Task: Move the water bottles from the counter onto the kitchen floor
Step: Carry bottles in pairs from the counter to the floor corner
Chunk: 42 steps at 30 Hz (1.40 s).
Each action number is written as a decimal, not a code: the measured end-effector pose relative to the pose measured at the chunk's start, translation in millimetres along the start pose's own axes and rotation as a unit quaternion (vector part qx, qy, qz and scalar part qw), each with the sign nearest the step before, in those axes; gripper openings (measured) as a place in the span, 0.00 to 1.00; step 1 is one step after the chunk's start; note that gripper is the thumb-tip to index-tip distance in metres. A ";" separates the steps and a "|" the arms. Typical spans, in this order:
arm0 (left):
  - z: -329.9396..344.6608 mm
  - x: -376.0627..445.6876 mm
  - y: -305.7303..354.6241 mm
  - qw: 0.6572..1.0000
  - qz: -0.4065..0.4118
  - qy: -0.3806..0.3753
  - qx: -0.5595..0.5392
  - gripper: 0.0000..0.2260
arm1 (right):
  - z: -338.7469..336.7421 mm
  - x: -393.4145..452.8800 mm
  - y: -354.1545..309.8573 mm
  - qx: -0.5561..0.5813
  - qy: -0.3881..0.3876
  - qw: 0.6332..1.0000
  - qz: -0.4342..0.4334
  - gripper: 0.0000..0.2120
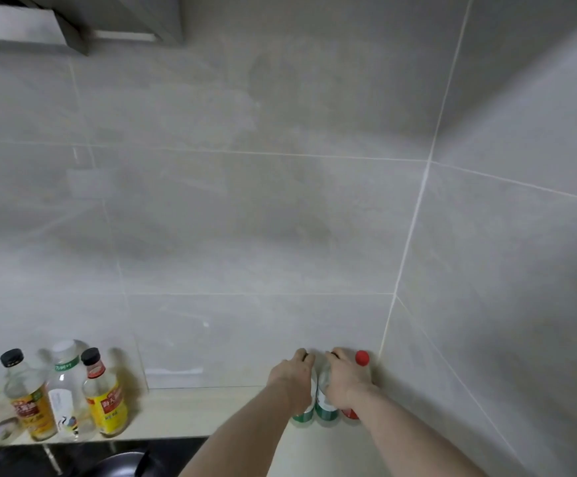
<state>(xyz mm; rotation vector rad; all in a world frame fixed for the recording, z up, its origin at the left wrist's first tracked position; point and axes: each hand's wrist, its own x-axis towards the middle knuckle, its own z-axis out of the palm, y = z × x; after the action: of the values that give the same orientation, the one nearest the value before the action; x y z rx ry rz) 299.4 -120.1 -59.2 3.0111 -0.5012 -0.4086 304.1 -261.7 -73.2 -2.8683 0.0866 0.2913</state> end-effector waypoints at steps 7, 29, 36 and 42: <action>40.0 -12.6 -1.3 0.999 -0.020 0.014 -0.040 0.18 | 15.7 -9.7 7.5 -0.023 0.042 0.999 -0.011 0.19; 31.6 -235.2 -37.9 0.935 -0.082 0.204 -0.278 0.13 | 8.5 -181.1 -27.2 0.135 -0.037 0.990 -0.019 0.08; 27.1 -400.1 -82.8 0.908 -0.125 0.251 -0.311 0.11 | 13.1 -272.6 -115.4 0.179 -0.059 0.974 -0.129 0.09; 49.7 -545.8 -136.9 0.882 -0.203 0.281 -0.318 0.10 | 25.9 -351.4 -221.0 0.187 -0.059 0.950 -0.243 0.10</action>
<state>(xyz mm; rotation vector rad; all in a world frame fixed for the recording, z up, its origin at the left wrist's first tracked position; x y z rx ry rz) -169.3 186.4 14.7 2.3830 0.2730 0.2585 -25.9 -30.0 29.0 -2.3881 -0.5233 0.3058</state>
